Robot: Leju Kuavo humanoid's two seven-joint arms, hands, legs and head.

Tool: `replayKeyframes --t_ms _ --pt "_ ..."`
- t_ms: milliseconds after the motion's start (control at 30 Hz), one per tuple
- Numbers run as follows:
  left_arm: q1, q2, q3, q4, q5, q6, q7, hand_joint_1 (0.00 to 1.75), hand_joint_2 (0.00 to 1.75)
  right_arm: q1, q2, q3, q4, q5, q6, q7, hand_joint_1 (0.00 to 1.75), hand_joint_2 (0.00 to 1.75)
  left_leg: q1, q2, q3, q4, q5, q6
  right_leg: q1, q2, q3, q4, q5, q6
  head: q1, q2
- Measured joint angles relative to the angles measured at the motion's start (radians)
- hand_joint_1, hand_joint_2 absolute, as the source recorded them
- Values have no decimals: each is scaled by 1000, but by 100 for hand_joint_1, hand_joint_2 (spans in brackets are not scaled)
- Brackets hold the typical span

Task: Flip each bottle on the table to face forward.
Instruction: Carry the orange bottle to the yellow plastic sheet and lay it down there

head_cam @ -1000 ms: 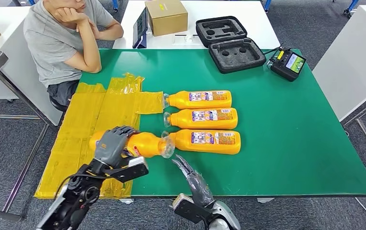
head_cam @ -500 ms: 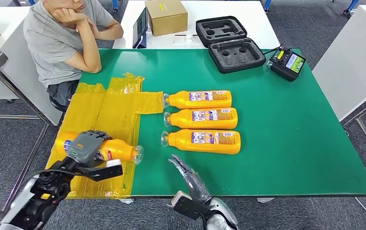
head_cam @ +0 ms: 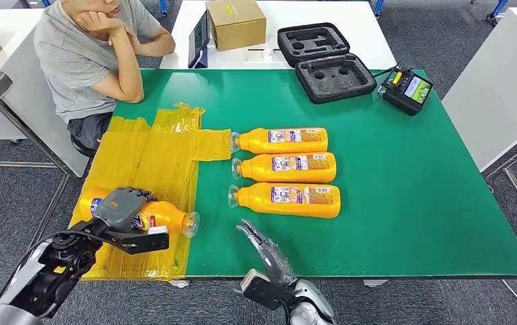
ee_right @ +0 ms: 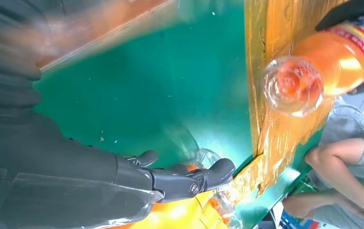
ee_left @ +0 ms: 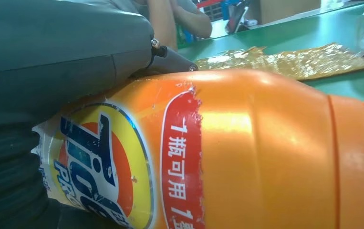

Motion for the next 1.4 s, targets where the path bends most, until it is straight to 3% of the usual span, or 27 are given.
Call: replayKeyframes --t_ms 233,400,700,733,867,933,967,1100,1400 --pt "-66 -8 -28 42 159 -124 -55 158 175 0 0 13 1 -14 -7 0 0 175 0 0 0 0 0 -1 0 0 0 0 0 0 0 0" --pt "-82 -9 -39 54 186 -136 -60 146 175 0 -1 19 1 -19 -9 0 0 175 0 0 0 0 0 -1 0 0 0 0 0 0 0 0" --pt "-90 -7 -72 66 198 -112 -39 145 175 11 -16 69 -84 -103 -15 0 0 175 0 0 0 0 0 -1 0 0 1 0 0 0 0 0" --pt "-91 -7 -74 66 198 -112 -39 140 175 11 -17 72 -90 -105 -15 0 0 175 0 0 0 0 0 -1 0 0 1 0 0 0 0 0" --pt "-96 -6 -82 72 202 -113 -36 75 175 14 -23 83 -113 -118 -25 0 0 175 0 0 0 0 1 -1 0 0 1 0 0 0 0 0" --pt "-102 -6 -87 78 204 -114 -33 78 175 21 -31 99 -142 -145 -44 0 0 175 0 0 0 0 1 -1 0 0 1 0 0 0 0 0" --pt "-105 -6 -89 83 201 -114 -30 70 175 25 -35 109 -162 -160 -54 0 0 175 0 0 1 0 1 -1 0 0 1 0 0 0 0 0" --pt "-118 -7 -100 114 162 -94 -7 4 175 47 -58 151 -259 -192 -70 -1 0 175 0 0 1 0 1 -1 0 0 1 0 0 0 0 0" --pt "-130 -8 -120 170 111 -81 22 0 175 76 -99 191 -416 -198 -58 -1 0 175 0 0 1 0 0 -1 0 0 1 0 0 0 0 0"
